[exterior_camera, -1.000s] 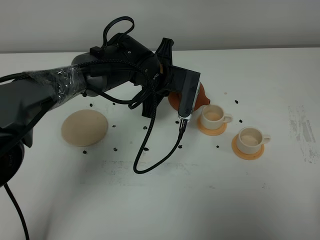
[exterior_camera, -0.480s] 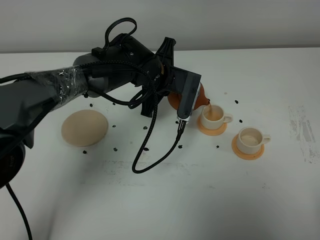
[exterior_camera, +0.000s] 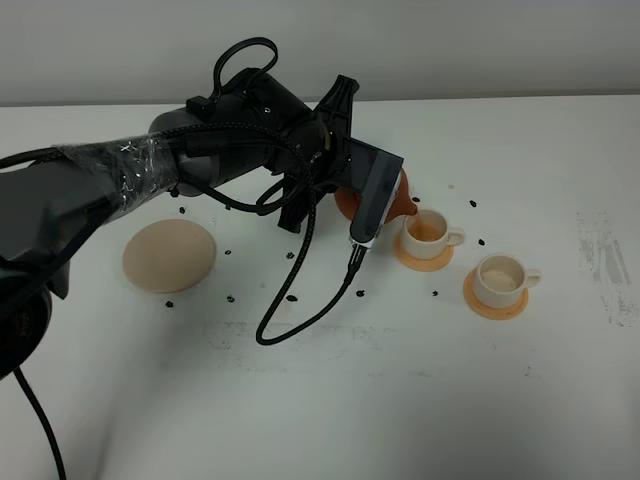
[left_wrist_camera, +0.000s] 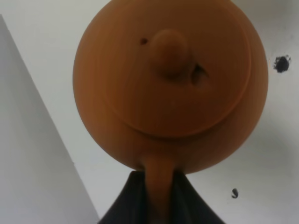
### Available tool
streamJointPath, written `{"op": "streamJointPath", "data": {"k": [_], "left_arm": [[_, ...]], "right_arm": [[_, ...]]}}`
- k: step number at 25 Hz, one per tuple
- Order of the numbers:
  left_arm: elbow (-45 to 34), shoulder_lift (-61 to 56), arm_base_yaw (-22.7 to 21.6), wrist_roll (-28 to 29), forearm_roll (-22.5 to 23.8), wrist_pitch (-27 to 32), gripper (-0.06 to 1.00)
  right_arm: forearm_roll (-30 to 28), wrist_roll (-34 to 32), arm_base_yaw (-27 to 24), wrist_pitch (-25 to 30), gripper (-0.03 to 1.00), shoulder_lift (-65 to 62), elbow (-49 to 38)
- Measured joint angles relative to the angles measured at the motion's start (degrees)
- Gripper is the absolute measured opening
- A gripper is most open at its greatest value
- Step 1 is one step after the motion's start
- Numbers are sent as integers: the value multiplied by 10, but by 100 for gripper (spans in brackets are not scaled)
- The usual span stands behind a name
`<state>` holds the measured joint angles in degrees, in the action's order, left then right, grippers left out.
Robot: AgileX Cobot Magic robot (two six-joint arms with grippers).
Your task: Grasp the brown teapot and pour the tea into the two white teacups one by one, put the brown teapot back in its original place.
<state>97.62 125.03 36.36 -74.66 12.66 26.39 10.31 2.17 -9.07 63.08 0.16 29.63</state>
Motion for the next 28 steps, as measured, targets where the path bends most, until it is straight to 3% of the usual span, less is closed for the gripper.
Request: {"op": "streamJointPath", "data": {"k": [28], "left_arm": [[0, 9, 6, 0, 60, -41, 8]], "right_arm": [[0, 0, 0, 0, 44, 0, 0]]}}
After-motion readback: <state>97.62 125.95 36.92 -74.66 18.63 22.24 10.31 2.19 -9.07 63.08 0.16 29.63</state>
